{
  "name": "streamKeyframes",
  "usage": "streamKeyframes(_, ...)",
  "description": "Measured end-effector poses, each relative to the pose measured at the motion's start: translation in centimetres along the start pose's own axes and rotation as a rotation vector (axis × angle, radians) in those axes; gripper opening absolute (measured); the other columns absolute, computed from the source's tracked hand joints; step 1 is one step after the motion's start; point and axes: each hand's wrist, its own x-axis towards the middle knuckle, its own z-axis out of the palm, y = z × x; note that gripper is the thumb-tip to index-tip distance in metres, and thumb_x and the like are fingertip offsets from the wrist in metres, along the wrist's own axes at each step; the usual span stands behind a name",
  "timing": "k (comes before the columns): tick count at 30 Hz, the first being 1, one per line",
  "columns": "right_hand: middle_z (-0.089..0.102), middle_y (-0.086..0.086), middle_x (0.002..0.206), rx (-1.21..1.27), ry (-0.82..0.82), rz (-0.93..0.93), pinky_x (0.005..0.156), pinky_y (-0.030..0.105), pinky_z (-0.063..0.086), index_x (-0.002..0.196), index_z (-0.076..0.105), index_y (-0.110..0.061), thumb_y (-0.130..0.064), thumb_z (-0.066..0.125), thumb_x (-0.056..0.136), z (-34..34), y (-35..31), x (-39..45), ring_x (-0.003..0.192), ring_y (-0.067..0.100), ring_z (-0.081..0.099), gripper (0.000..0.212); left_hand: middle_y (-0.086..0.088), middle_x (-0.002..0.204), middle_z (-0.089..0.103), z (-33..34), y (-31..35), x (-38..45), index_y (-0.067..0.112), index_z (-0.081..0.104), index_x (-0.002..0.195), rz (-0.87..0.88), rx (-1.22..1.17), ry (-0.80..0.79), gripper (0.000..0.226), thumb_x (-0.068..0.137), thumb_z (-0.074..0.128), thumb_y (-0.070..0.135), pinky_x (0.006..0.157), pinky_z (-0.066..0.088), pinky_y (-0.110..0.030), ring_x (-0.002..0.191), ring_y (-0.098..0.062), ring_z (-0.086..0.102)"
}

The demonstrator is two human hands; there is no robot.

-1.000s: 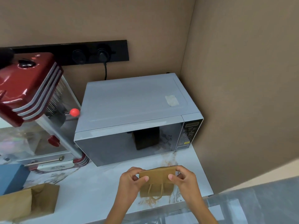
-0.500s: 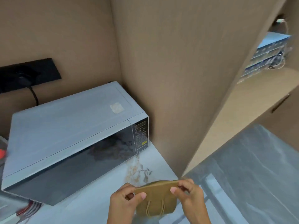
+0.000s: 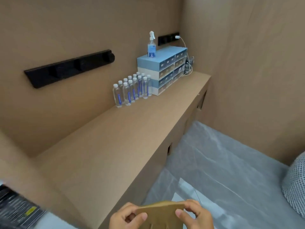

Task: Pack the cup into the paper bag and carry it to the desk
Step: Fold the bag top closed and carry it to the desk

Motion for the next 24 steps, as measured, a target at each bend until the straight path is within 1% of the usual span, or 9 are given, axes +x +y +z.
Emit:
streamKeyframes(3, 0.065, 0.010, 0.081, 0.009, 0.062, 0.028, 0.085, 0.020, 0.043, 0.062, 0.078, -0.034, 0.005, 0.079, 0.069, -4.4, 0.4, 2.7, 0.086, 0.020, 0.061, 0.039, -0.016, 0.064, 0.059, 4.8, 2.6, 3.4, -0.001, 0.076, 0.055, 0.031, 0.019, -0.114, 0.013, 0.061, 0.086, -0.007, 0.047, 0.031, -0.016, 0.048, -0.021, 0.043)
streamKeyframes(6, 0.066, 0.008, 0.079, 0.018, 0.134, 0.038, 0.085, 0.025, 0.044, 0.062, 0.078, -0.036, 0.003, 0.080, 0.068, -7.6, 0.6, 5.7, 0.085, 0.022, 0.063, 0.040, -0.018, 0.067, 0.059, 8.5, 4.4, 7.3, -0.003, 0.076, 0.057, 0.033, 0.018, -0.220, 0.011, 0.062, 0.086, -0.006, 0.049, 0.033, -0.015, 0.051, -0.010, 0.047)
streamKeyframes(9, 0.066, 0.014, 0.082, 0.023, 0.159, 0.062, 0.086, 0.026, 0.046, 0.064, 0.078, -0.036, 0.000, 0.081, 0.069, -9.7, 0.5, 9.5, 0.087, 0.025, 0.064, 0.037, -0.025, 0.067, 0.060, 11.7, 5.5, 11.7, 0.001, 0.075, 0.054, 0.053, 0.023, -0.266, 0.014, 0.061, 0.086, -0.005, 0.049, 0.032, -0.015, 0.052, -0.012, 0.048)
streamKeyframes(12, 0.066, 0.011, 0.079, 0.037, 0.212, 0.061, 0.075, 0.009, 0.044, 0.061, 0.077, -0.034, 0.002, 0.080, 0.068, -11.4, 0.3, 14.3, 0.079, 0.013, 0.066, 0.037, -0.032, 0.069, 0.059, 15.0, 6.0, 16.8, 0.004, 0.074, 0.051, 0.051, 0.010, -0.271, 0.015, 0.056, 0.088, 0.004, 0.049, 0.031, -0.017, 0.052, -0.012, 0.047)
streamKeyframes(14, 0.064, 0.007, 0.076, 0.024, 0.223, 0.053, 0.070, 0.004, 0.043, 0.058, 0.076, -0.035, 0.003, 0.079, 0.069, -12.5, 0.0, 18.3, 0.072, 0.002, 0.064, 0.040, -0.031, 0.069, 0.059, 17.0, 6.0, 20.7, 0.004, 0.075, 0.053, 0.041, -0.013, -0.290, 0.014, 0.055, 0.088, 0.011, 0.050, 0.032, -0.018, 0.052, -0.011, 0.048)
streamKeyframes(16, 0.063, 0.004, 0.077, 0.017, 0.227, 0.067, 0.071, 0.005, 0.042, 0.059, 0.076, -0.038, 0.002, 0.079, 0.070, -13.6, -0.3, 22.6, 0.071, 0.003, 0.063, 0.041, -0.030, 0.071, 0.060, 19.0, 6.0, 24.9, 0.004, 0.076, 0.055, 0.032, -0.023, -0.311, 0.013, 0.059, 0.088, 0.007, 0.053, 0.034, -0.019, 0.055, -0.011, 0.051)
streamKeyframes(20, 0.066, 0.006, 0.079, 0.001, 0.260, 0.077, 0.072, 0.009, 0.044, 0.060, 0.076, -0.041, 0.000, 0.081, 0.070, -15.2, -1.8, 31.6, 0.076, 0.017, 0.066, 0.042, -0.028, 0.068, 0.061, 22.2, 7.0, 33.3, 0.002, 0.076, 0.056, 0.012, -0.083, -0.278, 0.013, 0.061, 0.087, -0.001, 0.052, 0.035, -0.018, 0.053, -0.010, 0.051)
streamKeyframes(23, 0.065, 0.014, 0.078, 0.024, 0.307, 0.057, 0.071, 0.015, 0.045, 0.053, 0.075, -0.035, 0.009, 0.079, 0.068, -15.4, -3.3, 38.1, 0.069, 0.022, 0.062, 0.046, -0.014, 0.059, 0.058, 23.9, 7.8, 38.9, -0.002, 0.074, 0.057, -0.007, -0.137, -0.222, 0.015, 0.062, 0.083, -0.012, 0.048, 0.036, -0.014, 0.048, -0.006, 0.048)
streamKeyframes(24, 0.065, 0.016, 0.077, 0.040, 0.303, 0.049, 0.070, 0.019, 0.047, 0.051, 0.074, -0.032, 0.012, 0.077, 0.068, -15.2, -4.0, 40.1, 0.068, 0.023, 0.061, 0.047, -0.012, 0.060, 0.057, 24.1, 8.0, 40.5, -0.002, 0.074, 0.058, -0.017, -0.155, -0.189, 0.016, 0.063, 0.082, -0.015, 0.049, 0.037, -0.017, 0.049, -0.008, 0.047)
